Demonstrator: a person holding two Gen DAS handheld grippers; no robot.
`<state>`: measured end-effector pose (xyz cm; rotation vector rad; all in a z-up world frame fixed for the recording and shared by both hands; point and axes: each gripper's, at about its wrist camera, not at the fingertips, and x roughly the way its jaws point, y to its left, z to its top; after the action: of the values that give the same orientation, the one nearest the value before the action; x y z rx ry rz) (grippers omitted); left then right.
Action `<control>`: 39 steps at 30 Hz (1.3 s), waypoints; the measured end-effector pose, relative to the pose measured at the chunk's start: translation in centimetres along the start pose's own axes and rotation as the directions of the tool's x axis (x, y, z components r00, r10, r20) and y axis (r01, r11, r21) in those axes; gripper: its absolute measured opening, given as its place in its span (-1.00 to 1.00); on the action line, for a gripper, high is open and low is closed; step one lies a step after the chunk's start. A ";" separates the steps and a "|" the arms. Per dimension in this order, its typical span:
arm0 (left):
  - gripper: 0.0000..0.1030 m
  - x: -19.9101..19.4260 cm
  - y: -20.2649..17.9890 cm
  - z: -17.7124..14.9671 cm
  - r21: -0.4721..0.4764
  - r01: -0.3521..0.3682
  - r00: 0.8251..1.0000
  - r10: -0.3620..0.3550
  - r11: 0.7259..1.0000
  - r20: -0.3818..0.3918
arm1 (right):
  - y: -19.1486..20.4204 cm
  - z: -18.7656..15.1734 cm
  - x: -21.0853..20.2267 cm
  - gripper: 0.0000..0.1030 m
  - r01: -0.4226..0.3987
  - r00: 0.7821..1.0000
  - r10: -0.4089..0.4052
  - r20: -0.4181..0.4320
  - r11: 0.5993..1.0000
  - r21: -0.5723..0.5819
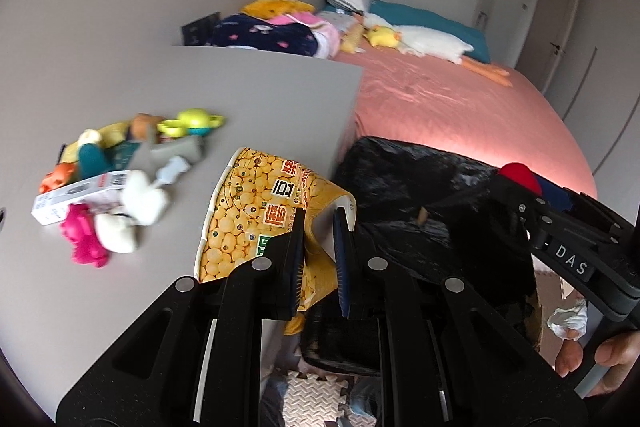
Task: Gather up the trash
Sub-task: 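Carry both items over the black bin and open both tools to drop them, then return to the table and grasp the pink dinosaur toy with the left tool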
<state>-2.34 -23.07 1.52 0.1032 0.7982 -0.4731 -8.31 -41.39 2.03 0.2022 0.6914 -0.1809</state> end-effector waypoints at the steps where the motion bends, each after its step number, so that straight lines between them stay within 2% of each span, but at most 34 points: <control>1: -0.75 0.3 -0.5 0.0 0.008 0.009 1.000 -0.009 1.000 -0.005 | -0.6 -0.1 -0.1 -0.06 0.007 1.000 -0.007 0.001 1.000 0.007; 10: -0.72 2.8 -4.9 0.2 0.083 0.057 0.997 -0.053 0.995 -0.047 | -4.5 -0.4 -1.0 -0.04 0.092 0.996 -0.092 -0.002 0.994 0.057; 11: -0.70 3.0 -5.1 0.2 0.085 0.074 0.996 -0.070 0.994 -0.049 | -4.9 -0.4 -1.0 0.02 0.105 0.994 -0.105 -0.002 0.993 0.061; 12: -0.61 3.2 -5.4 0.2 0.090 0.094 0.994 -0.089 0.991 -0.056 | -5.3 -0.4 -1.2 0.35 0.123 0.992 -0.124 0.007 0.990 0.075; 13: 0.08 3.6 -5.7 0.3 0.104 0.110 0.992 -0.103 0.988 -0.072 | -5.7 -0.5 -1.4 0.66 0.137 0.990 -0.139 0.020 0.986 0.091; 14: 0.91 3.7 -6.0 0.2 0.114 0.109 0.992 -0.102 0.987 -0.068 | -6.0 -0.5 -1.7 0.70 0.154 0.987 -0.159 0.037 0.982 0.108; 16: 0.88 3.3 -6.3 0.0 0.138 0.068 0.998 -0.068 0.988 -0.001 | -6.8 -0.4 -2.1 0.70 0.167 0.983 -0.174 0.050 0.977 0.130; 17: 0.88 3.2 -6.4 0.0 0.151 0.060 0.998 -0.062 0.987 0.009 | -7.0 -0.4 -2.1 0.70 0.171 0.983 -0.179 0.049 0.976 0.134; 22: 0.88 4.0 -5.7 0.3 0.134 0.073 0.997 -0.072 0.988 -0.013 | -7.5 -0.4 -1.9 0.71 0.160 0.984 -0.169 0.047 0.975 0.156; 29: 0.88 3.1 -4.4 0.5 0.125 0.019 1.000 -0.020 0.992 0.012 | -6.5 -0.2 -1.2 0.71 0.145 0.988 -0.152 0.041 0.979 0.143; 33: 0.88 2.8 -3.6 0.6 0.126 0.038 0.999 -0.039 0.991 0.008 | -5.3 0.0 -0.8 0.71 0.128 0.990 -0.134 0.037 0.983 0.128; 36: 0.88 2.7 -2.1 0.7 0.087 0.045 0.999 -0.046 0.995 0.010 | -4.4 0.3 -0.4 0.71 0.113 0.992 -0.118 0.035 0.987 0.117; 39: 0.88 2.4 -0.7 0.7 0.056 0.018 1.000 -0.019 0.998 0.017 | -3.4 0.5 0.1 0.71 0.098 0.994 -0.102 0.033 0.990 0.105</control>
<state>-0.70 -24.82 0.37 0.1432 0.7699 -0.5131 -8.74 -44.78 1.88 0.2623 0.6555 -0.3159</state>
